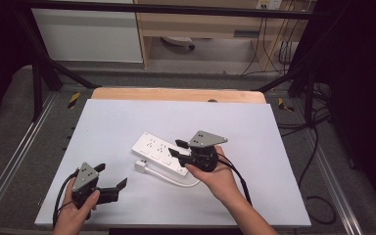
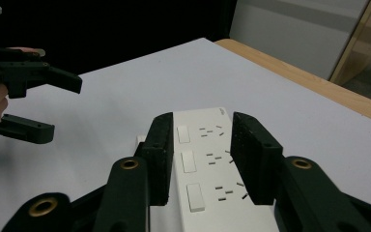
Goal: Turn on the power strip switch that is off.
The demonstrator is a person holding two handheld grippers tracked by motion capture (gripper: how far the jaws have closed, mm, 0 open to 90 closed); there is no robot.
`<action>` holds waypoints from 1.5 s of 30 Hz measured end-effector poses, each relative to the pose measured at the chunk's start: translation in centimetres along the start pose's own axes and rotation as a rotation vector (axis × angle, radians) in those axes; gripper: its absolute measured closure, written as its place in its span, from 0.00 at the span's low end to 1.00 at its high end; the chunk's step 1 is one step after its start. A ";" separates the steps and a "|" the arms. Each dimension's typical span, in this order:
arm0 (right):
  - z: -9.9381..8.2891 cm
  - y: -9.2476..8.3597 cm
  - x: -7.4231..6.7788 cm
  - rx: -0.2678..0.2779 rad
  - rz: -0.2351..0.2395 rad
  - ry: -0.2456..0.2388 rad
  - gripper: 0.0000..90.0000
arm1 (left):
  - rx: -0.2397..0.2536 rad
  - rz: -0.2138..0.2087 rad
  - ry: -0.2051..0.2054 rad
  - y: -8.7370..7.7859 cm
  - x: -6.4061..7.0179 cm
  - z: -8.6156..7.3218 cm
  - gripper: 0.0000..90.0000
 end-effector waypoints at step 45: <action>-5.5 3.6 0.1 -0.136 0.019 -0.010 1.00 | -0.006 0.005 -0.004 0.0 -0.2 -0.1 0.07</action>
Point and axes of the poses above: each handheld gripper's, and its own axes: y roughly forward along the jaws, z roughly out of its top, x roughly to its right, the point moved 3 cm from there along y, roughly forward along the jaws, and after that the axes turned 14 degrees about x, right-handed, at the moved point
